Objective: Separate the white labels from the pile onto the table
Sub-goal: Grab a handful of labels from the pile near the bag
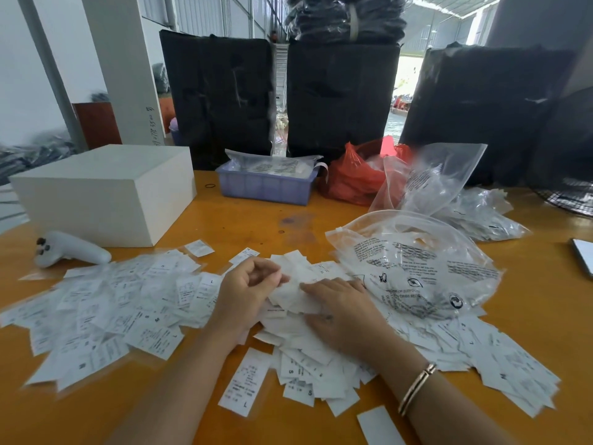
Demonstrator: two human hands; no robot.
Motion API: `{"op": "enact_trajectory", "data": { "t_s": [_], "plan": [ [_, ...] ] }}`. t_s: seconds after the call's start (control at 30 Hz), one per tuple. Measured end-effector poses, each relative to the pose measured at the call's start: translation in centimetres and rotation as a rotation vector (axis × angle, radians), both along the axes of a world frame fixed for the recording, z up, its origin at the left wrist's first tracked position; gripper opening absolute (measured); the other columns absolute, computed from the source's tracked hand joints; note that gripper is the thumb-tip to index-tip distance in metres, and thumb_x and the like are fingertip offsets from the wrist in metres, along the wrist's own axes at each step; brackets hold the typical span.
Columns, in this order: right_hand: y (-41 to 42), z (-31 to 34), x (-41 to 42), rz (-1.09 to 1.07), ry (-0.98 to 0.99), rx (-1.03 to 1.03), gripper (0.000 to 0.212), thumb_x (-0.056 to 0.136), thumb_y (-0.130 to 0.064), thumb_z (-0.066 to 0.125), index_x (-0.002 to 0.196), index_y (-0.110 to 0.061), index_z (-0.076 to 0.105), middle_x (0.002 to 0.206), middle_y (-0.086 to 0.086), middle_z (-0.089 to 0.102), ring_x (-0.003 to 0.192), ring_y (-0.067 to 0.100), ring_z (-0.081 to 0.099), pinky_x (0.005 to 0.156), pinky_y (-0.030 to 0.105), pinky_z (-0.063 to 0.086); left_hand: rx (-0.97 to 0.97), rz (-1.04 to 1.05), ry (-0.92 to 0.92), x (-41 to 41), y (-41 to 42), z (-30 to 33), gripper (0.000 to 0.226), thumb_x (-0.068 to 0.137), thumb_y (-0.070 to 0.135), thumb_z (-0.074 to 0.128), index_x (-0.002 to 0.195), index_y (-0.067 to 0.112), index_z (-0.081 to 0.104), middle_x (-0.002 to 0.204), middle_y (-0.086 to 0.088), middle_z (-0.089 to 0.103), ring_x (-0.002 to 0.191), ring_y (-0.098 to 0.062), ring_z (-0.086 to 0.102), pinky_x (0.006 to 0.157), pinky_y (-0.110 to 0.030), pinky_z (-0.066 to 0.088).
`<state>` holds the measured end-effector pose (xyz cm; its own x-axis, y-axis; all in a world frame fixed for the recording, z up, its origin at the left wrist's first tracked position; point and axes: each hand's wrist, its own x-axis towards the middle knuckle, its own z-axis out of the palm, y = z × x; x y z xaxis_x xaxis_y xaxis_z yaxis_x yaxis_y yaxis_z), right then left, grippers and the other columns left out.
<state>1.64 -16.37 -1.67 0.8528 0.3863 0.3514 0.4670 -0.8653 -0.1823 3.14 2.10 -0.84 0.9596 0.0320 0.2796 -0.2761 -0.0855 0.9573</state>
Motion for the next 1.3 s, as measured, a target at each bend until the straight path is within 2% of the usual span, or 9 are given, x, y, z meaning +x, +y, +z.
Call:
{"op": "enact_trajectory", "data": {
  "t_s": [0.3, 0.43, 0.53, 0.6, 0.73, 0.83, 0.9, 1.0, 1.3],
  "plan": [
    [0.2, 0.5, -0.4, -0.015, -0.066, 0.347, 0.012, 0.090, -0.017, 0.061, 0.093, -0.016, 0.072, 0.092, -0.007, 0.069, 0.093, 0.013, 0.058, 0.089, 0.031, 0.040, 0.081, 0.073, -0.055, 0.2, 0.2, 0.1, 0.010, 0.088, 0.021, 0.065, 0.085, 0.030, 0.068, 0.079, 0.018, 0.072, 0.079, 0.003, 0.066, 0.063, -0.006, 0.048],
    [0.1, 0.9, -0.6, -0.046, -0.046, 0.751, 0.027, 0.089, -0.015, 0.063, 0.085, -0.042, 0.062, 0.072, -0.025, 0.059, 0.072, -0.002, 0.053, 0.065, 0.012, 0.040, 0.099, 0.080, -0.068, 0.3, 0.1, 0.1, 0.006, 0.083, 0.025, 0.070, 0.078, 0.029, 0.069, 0.081, 0.012, 0.073, 0.078, -0.001, 0.065, 0.063, -0.008, 0.049],
    [-0.2, 0.9, -0.5, -0.083, -0.044, 0.941, 0.034, 0.091, -0.013, 0.059, 0.096, -0.045, 0.054, 0.063, -0.001, 0.057, 0.053, 0.013, 0.049, 0.051, 0.027, 0.044, 0.079, 0.073, -0.062, 0.2, -0.1, 0.1, 0.007, 0.084, 0.022, 0.070, 0.079, 0.028, 0.068, 0.079, 0.011, 0.072, 0.075, -0.002, 0.065, 0.062, -0.008, 0.048],
    [-0.3, 1.0, -0.5, -0.086, -0.024, 1.001, 0.040, 0.092, -0.009, 0.056, 0.101, -0.047, 0.053, 0.063, 0.010, 0.056, 0.052, 0.020, 0.054, 0.050, 0.032, 0.048, 0.004, 0.047, -0.040, 0.1, -0.2, 0.1, 0.006, 0.087, 0.017, 0.066, 0.085, 0.022, 0.067, 0.079, 0.009, 0.072, 0.070, -0.003, 0.066, 0.059, -0.011, 0.049],
    [0.3, 0.9, -0.7, -0.057, 0.021, 0.857, 0.033, 0.093, 0.002, 0.051, 0.096, -0.026, 0.070, 0.079, -0.010, 0.059, 0.058, 0.012, 0.056, 0.055, 0.028, 0.050, -0.174, -0.005, 0.037, 0.0, -0.5, 0.3, 0.007, 0.088, 0.007, 0.063, 0.093, 0.012, 0.063, 0.082, 0.003, 0.073, 0.069, -0.012, 0.070, 0.059, -0.016, 0.053],
    [1.2, 0.9, -1.0, 0.020, 0.129, 0.770, 0.020, 0.093, -0.022, 0.057, 0.105, -0.016, 0.071, 0.083, -0.008, 0.057, 0.069, 0.004, 0.053, 0.060, 0.016, 0.043, -0.286, -0.097, 0.066, 0.0, -0.7, 0.4, 0.012, 0.087, 0.000, 0.062, 0.097, 0.007, 0.062, 0.089, -0.001, 0.072, 0.081, -0.018, 0.071, 0.067, -0.021, 0.056],
    [1.5, 1.0, -1.0, 0.062, 0.188, 0.749, 0.029, 0.089, -0.040, 0.060, 0.089, -0.014, 0.073, 0.078, -0.001, 0.056, 0.067, 0.006, 0.050, 0.061, 0.019, 0.038, -0.342, -0.139, 0.075, 0.0, -0.7, 0.3, 0.018, 0.086, -0.002, 0.063, 0.099, 0.011, 0.062, 0.091, -0.002, 0.070, 0.088, -0.021, 0.071, 0.070, -0.022, 0.056],
    [1.7, 1.1, -0.9, 0.025, 0.253, 0.695, 0.028, 0.085, -0.035, 0.067, 0.068, -0.013, 0.065, 0.070, -0.003, 0.054, 0.059, 0.005, 0.046, 0.059, 0.019, 0.036, -0.403, -0.196, 0.081, -0.1, -0.6, 0.3, 0.021, 0.086, -0.002, 0.062, 0.102, 0.013, 0.061, 0.086, 0.001, 0.069, 0.092, -0.024, 0.071, 0.072, -0.021, 0.055],
    [0.8, 1.3, -0.7, -0.047, 0.313, 1.103, 0.009, 0.086, -0.021, 0.067, 0.079, -0.022, 0.073, 0.077, 0.000, 0.069, 0.075, 0.018, 0.062, 0.068, 0.029, 0.050, -0.236, -0.313, 0.115, -0.1, -0.1, 0.5, 0.040, 0.079, 0.024, 0.074, 0.115, 0.030, 0.059, 0.088, 0.003, 0.067, 0.091, -0.015, 0.066, 0.081, -0.022, 0.053]
  ]
}}
